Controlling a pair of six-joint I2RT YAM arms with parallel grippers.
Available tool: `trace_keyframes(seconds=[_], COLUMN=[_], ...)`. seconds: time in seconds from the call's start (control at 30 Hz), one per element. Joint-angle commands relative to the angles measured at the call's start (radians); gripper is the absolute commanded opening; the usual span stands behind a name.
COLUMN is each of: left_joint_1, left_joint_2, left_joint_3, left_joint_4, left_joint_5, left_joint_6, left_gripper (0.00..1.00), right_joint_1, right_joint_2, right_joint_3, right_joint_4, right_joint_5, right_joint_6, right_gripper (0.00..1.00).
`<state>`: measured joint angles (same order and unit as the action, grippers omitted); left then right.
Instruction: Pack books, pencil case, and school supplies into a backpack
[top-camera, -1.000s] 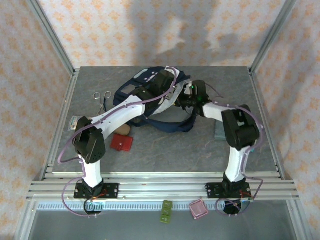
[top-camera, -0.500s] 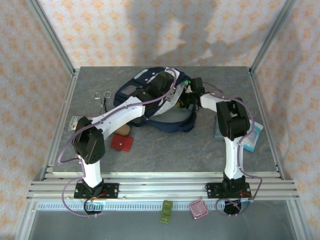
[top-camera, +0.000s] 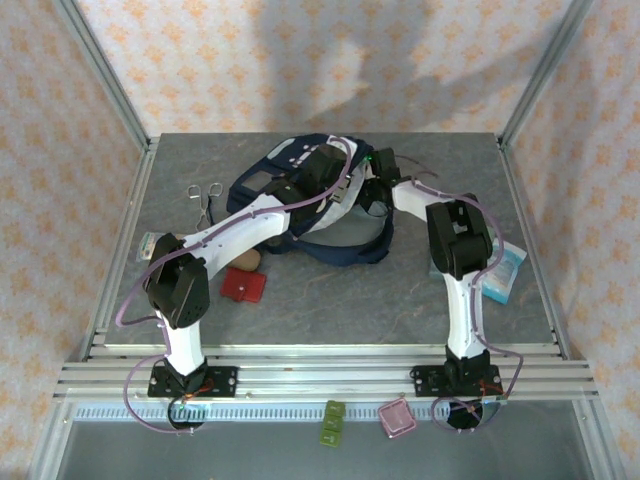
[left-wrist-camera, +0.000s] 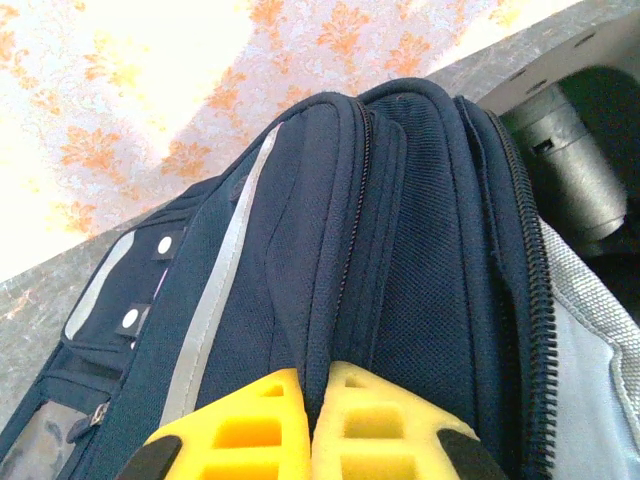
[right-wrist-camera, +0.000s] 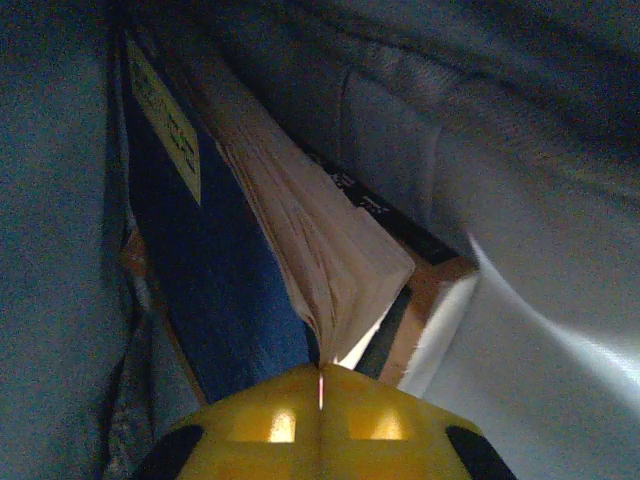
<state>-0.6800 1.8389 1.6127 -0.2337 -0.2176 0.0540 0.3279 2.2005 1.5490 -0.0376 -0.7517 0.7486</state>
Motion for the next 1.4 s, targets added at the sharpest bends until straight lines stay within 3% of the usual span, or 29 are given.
trace_keyframes(seconds=[0.0,0.1,0.23,0.57,0.87,0.93,0.97,1.03,1.1,1.27,1.37], left_joint_1=[-0.010,-0.010,-0.010,-0.024,-0.079,-0.077,-0.078,-0.076,-0.075,-0.059,-0.028], left_joint_2=[-0.052,-0.018,0.009,0.203,0.496,0.536,0.535,0.500,0.423,0.081,-0.101], left_joint_3=[0.034,0.072,0.088,0.315,0.684,0.735,0.736,0.699,0.599,0.073,-0.187], left_joint_4=[0.123,0.093,0.085,-0.018,-0.164,-0.198,-0.206,-0.213,-0.196,0.049,0.133], left_joint_5=[-0.005,-0.025,-0.046,-0.091,-0.032,-0.010,-0.001,0.009,0.008,0.015,0.036], left_joint_6=[-0.054,-0.095,-0.138,-0.325,-0.505,-0.512,-0.513,-0.512,-0.514,-0.556,-0.618], left_gripper=[0.00,0.00,0.00,0.00,0.00,0.33,0.43,0.54,0.55,0.61,0.61], right_joint_1=[0.012,-0.009,-0.040,-0.090,-0.055,-0.035,-0.024,-0.002,0.023,0.100,0.132], right_joint_2=[-0.007,-0.083,-0.246,-0.668,-0.889,-0.895,-0.899,-0.904,-0.904,-0.887,-0.855], right_joint_3=[0.005,-0.079,-0.232,-0.521,-0.731,-0.757,-0.770,-0.788,-0.789,-0.761,-0.729], right_joint_4=[0.007,-0.018,-0.062,-0.175,-0.144,-0.132,-0.123,-0.096,-0.080,-0.054,-0.057], right_joint_5=[0.006,0.036,0.102,0.349,0.358,0.360,0.356,0.348,0.347,0.349,0.361], right_joint_6=[-0.009,-0.046,-0.117,-0.217,-0.212,-0.209,-0.207,-0.202,-0.206,-0.228,-0.235], right_gripper=[0.12,0.29,0.37,0.34,0.27,0.27,0.27,0.27,0.28,0.40,0.40])
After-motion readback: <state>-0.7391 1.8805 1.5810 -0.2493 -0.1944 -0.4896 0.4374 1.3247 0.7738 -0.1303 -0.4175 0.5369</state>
